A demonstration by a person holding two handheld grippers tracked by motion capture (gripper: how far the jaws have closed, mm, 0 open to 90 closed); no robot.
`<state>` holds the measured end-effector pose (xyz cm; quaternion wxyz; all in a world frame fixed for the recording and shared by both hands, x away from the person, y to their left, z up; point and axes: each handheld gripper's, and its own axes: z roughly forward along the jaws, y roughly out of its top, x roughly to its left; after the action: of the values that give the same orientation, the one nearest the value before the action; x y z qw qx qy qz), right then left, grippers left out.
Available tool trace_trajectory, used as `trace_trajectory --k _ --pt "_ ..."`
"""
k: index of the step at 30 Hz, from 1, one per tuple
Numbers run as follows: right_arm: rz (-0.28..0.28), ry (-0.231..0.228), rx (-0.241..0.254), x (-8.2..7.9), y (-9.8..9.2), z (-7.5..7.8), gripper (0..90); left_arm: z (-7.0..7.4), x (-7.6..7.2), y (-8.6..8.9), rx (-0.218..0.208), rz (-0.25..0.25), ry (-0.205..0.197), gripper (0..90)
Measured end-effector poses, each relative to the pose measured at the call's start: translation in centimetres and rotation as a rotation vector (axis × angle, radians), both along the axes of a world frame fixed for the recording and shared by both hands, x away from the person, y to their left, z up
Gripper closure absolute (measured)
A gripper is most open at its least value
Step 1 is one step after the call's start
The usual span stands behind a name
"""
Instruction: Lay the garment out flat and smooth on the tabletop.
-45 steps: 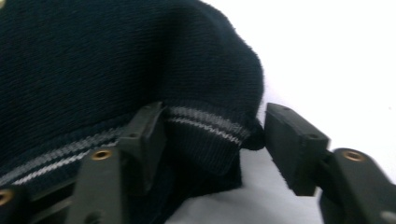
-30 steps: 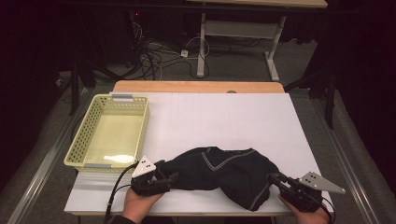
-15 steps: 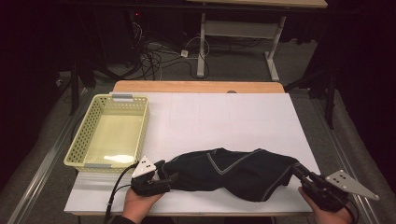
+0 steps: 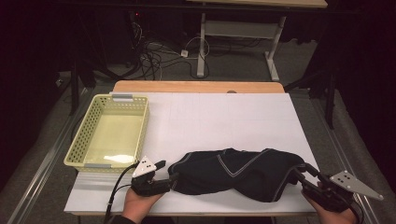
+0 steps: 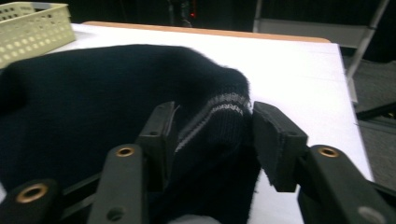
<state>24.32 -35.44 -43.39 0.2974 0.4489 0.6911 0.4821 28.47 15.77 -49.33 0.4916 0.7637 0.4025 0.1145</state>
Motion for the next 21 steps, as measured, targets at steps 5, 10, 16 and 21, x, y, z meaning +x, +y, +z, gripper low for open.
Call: trace_trajectory --k 5,10,16,21 --pt "0.016 -0.043 -0.036 -0.4 1.1 0.7 48.2 0.0 0.0 0.0 -0.001 -0.002 0.000 27.5" --pt "0.046 -0.056 -0.046 -0.6 1.7 0.8 65.4 0.0 0.0 0.0 0.000 -0.001 0.000 27.5" --pt "0.033 0.003 -0.044 0.0 1.9 -0.2 50.4 0.0 0.0 0.0 0.000 -0.001 0.000 27.5" --pt "0.013 0.041 -0.005 0.8 1.1 -1.2 48.0 0.0 0.0 0.0 0.004 0.000 -0.001 27.5"
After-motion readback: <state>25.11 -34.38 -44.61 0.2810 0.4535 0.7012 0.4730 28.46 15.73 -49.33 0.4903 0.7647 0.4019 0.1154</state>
